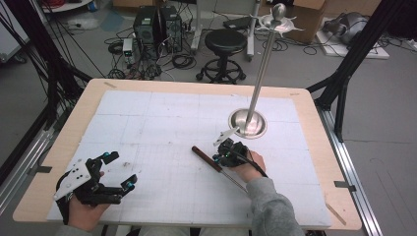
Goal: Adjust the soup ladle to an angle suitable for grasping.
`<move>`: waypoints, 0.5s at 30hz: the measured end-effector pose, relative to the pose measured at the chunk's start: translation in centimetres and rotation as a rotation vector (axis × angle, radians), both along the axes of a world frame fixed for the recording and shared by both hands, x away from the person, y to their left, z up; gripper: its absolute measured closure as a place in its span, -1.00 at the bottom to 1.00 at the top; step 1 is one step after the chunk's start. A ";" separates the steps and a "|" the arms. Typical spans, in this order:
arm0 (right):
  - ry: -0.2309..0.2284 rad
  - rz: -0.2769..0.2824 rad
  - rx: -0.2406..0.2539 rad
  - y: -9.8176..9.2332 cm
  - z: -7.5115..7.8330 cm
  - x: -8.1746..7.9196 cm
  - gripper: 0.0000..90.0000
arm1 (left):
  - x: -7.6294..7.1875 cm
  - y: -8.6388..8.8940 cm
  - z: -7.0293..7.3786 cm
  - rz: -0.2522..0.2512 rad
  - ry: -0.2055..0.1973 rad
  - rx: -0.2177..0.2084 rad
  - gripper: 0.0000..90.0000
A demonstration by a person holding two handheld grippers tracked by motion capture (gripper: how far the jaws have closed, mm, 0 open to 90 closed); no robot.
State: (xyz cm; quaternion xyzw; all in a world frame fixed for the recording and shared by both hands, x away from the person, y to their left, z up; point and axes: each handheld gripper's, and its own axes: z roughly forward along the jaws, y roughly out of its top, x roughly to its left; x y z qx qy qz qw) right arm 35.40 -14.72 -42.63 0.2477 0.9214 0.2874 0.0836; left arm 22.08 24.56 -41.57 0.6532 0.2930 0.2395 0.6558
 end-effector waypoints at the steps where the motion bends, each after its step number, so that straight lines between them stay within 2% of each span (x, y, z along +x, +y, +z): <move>1: 0.002 0.009 -0.002 0.0 0.0 0.0 1.00 | 0.0 0.0 0.0 0.002 -0.001 -0.003 -0.96; 15: 0.022 0.193 0.005 1.5 0.0 -1.1 1.00 | 0.0 0.0 0.0 0.002 0.002 0.000 -0.96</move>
